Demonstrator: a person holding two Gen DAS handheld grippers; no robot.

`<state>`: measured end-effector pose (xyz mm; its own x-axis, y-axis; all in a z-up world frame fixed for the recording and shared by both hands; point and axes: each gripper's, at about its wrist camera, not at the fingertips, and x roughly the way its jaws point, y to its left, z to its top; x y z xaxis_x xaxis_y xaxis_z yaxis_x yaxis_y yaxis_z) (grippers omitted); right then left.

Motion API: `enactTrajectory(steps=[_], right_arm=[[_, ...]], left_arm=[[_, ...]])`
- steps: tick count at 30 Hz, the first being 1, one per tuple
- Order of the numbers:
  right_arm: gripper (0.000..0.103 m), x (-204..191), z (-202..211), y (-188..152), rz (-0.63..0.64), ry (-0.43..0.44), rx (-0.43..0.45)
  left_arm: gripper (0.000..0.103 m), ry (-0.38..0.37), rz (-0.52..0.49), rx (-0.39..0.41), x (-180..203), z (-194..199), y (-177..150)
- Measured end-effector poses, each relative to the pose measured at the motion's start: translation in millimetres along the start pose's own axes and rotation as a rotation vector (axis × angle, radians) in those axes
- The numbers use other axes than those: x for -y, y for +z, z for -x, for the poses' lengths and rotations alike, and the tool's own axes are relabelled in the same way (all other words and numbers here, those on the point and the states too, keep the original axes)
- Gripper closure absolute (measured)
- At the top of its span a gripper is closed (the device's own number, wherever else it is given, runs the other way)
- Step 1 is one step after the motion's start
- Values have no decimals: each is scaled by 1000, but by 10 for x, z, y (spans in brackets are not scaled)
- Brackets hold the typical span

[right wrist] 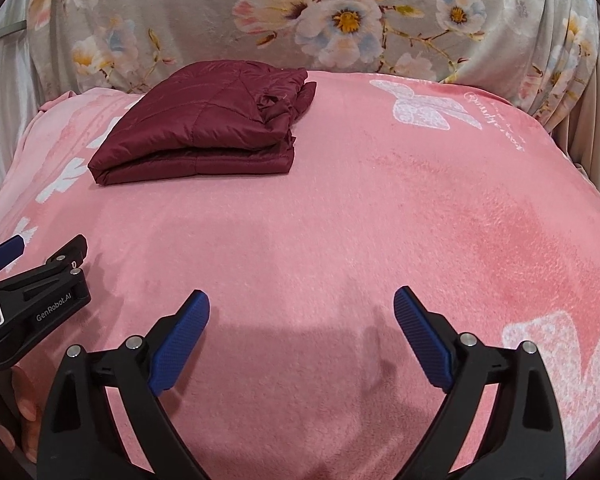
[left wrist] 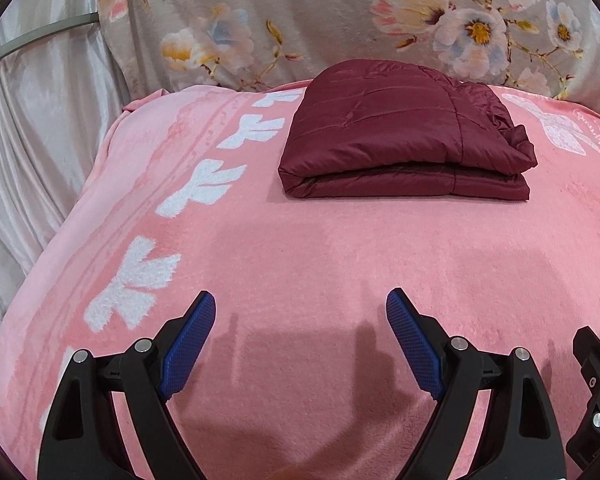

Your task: Fold large clothes

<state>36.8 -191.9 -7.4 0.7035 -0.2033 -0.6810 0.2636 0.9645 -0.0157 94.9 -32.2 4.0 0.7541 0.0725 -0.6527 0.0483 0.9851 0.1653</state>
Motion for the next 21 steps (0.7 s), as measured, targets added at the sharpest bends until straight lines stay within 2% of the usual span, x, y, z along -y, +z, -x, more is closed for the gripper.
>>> enactTrajectory(steps=[21], right_arm=[[12,7,5,-1,3,-3,3]], left_arm=[[18,3,-6,13,17,36,11]])
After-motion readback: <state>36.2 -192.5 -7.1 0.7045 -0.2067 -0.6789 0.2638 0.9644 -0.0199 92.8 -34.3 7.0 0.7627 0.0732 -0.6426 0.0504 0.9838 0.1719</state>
